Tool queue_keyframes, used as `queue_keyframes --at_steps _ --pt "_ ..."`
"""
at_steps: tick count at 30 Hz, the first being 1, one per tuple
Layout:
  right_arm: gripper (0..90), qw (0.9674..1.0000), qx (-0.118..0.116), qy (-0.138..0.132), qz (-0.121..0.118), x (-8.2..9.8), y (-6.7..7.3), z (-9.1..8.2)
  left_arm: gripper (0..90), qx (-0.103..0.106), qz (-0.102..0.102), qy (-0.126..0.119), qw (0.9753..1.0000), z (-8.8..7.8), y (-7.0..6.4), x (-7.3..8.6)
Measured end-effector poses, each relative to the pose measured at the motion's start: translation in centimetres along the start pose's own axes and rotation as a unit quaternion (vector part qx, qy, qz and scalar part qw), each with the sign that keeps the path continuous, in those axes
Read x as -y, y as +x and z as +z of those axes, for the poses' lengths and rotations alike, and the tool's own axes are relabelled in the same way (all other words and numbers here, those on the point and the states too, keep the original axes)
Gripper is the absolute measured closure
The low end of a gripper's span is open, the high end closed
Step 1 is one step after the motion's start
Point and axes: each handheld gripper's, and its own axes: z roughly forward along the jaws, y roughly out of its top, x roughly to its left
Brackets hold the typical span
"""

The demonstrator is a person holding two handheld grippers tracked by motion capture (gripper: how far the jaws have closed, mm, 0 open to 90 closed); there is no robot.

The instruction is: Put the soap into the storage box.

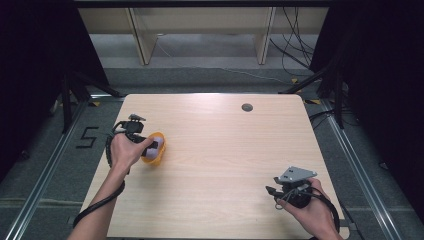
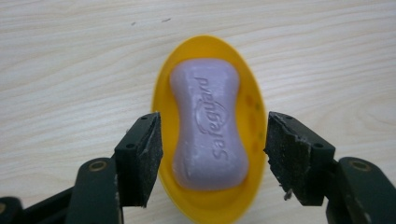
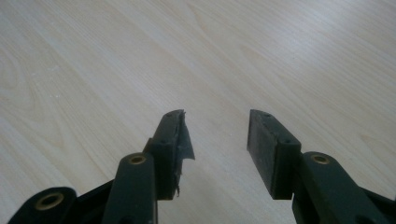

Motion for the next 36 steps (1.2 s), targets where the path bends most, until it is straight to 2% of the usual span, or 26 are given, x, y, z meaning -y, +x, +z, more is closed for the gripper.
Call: queue_keyframes --at_steps 1,4,8,9,11,12,22,23,24,25,26,34,36 --pt "56.5 1.0000 0.001 0.000 -0.008 0.0 -0.1 0.0 35.7 0.003 0.000 -0.004 1.0000 -0.3 -0.1 0.2" --pt "56.5 1.0000 0.000 0.001 0.002 0.0 0.0 0.0 35.8 0.006 0.010 -0.017 0.9998 -1.1 -0.4 0.7" --pt "56.3 1.0000 0.002 0.000 -0.004 0.0 -0.1 0.0 35.7 0.011 0.019 -0.028 0.9994 -1.7 -0.9 1.6" --pt "56.3 1.0000 0.002 -0.001 -0.003 0.0 -0.1 0.0 35.8 0.014 0.033 -0.024 0.9991 -2.0 -0.9 1.8" --pt "56.2 1.0000 0.001 -0.001 -0.003 0.0 -0.1 0.0 35.8 0.017 0.033 -0.031 0.9988 -2.1 -1.1 2.5" --pt "56.1 1.0000 0.001 -0.001 -0.004 0.0 -0.1 0.0 35.9 0.016 0.041 -0.034 0.9984 -2.2 -1.2 3.1" --pt "55.8 1.0000 0.000 0.000 -0.002 0.0 0.0 0.0 35.9 0.026 0.060 -0.037 0.9972 -2.4 -1.6 6.2" --pt "55.8 1.0000 0.000 0.000 0.000 0.0 0.0 0.0 35.9 0.027 0.055 -0.047 0.9970 -2.2 -1.7 6.6" --pt "55.8 1.0000 -0.001 0.000 -0.001 0.0 0.0 0.0 36.2 0.023 0.067 -0.043 0.9966 -2.4 -1.5 7.2" --pt "55.8 1.0000 -0.001 0.000 -0.001 0.0 0.0 0.0 36.4 0.023 0.067 -0.043 0.9966 -2.4 -1.5 7.2" --pt "55.7 1.0000 0.000 -0.001 -0.001 0.0 0.0 0.0 36.6 0.023 0.071 -0.054 0.9958 -2.2 -1.6 8.0" --pt "55.6 1.0000 0.001 -0.001 -0.002 0.0 0.0 0.0 36.9 0.029 0.076 -0.058 0.9950 -1.8 -1.8 9.9" --pt "55.6 1.0000 0.001 -0.002 0.000 0.0 0.0 0.0 36.9 0.026 0.080 -0.064 0.9944 -1.5 -1.9 11.0"
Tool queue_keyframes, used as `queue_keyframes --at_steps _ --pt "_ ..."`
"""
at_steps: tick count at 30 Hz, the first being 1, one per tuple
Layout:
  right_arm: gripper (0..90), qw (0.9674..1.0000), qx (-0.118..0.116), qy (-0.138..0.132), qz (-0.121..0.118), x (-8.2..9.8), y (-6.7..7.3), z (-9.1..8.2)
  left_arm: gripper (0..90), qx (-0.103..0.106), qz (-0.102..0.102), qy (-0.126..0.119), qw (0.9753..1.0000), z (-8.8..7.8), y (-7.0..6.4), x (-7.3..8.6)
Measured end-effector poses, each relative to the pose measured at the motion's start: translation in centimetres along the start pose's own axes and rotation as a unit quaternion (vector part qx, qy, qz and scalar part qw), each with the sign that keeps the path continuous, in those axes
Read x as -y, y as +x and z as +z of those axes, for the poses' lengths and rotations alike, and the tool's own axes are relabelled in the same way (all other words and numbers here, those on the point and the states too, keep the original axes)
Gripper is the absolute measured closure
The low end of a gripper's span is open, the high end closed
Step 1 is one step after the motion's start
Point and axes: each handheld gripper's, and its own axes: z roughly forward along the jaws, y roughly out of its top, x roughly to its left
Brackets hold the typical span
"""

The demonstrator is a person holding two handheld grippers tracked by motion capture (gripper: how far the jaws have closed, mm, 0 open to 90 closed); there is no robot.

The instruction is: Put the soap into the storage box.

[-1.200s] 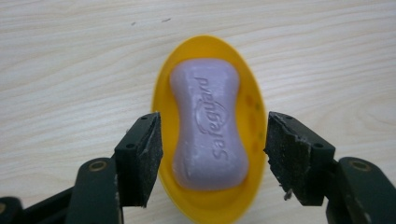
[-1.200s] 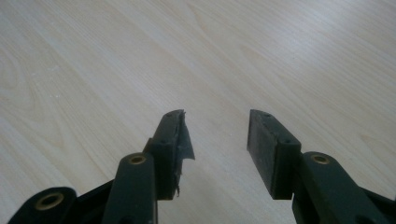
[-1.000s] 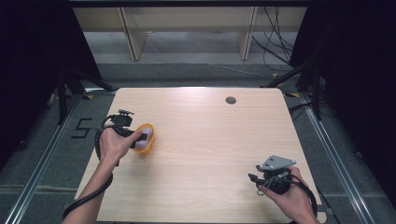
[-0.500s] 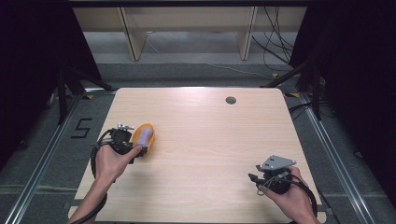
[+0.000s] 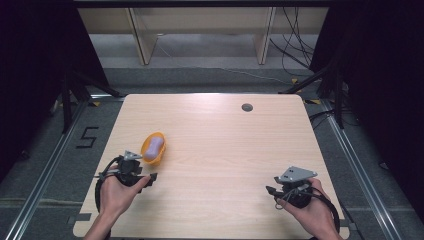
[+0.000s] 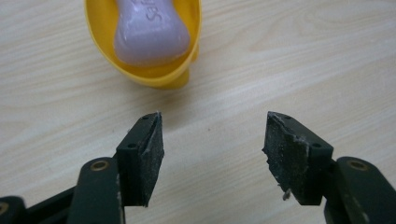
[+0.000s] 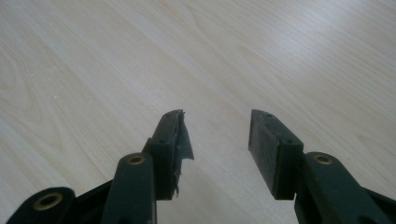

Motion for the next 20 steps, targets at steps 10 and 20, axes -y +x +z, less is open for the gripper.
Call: queue_keyframes --at_steps 10,20 --pt "55.4 1.0000 0.000 -0.001 0.008 0.0 0.1 0.0 37.5 0.004 0.001 -0.012 0.9999 0.8 0.2 3.8" --pt "55.3 1.0000 -0.001 -0.004 -0.003 0.0 0.0 0.0 41.6 -0.002 0.017 -0.035 0.9992 -0.1 0.3 4.9"
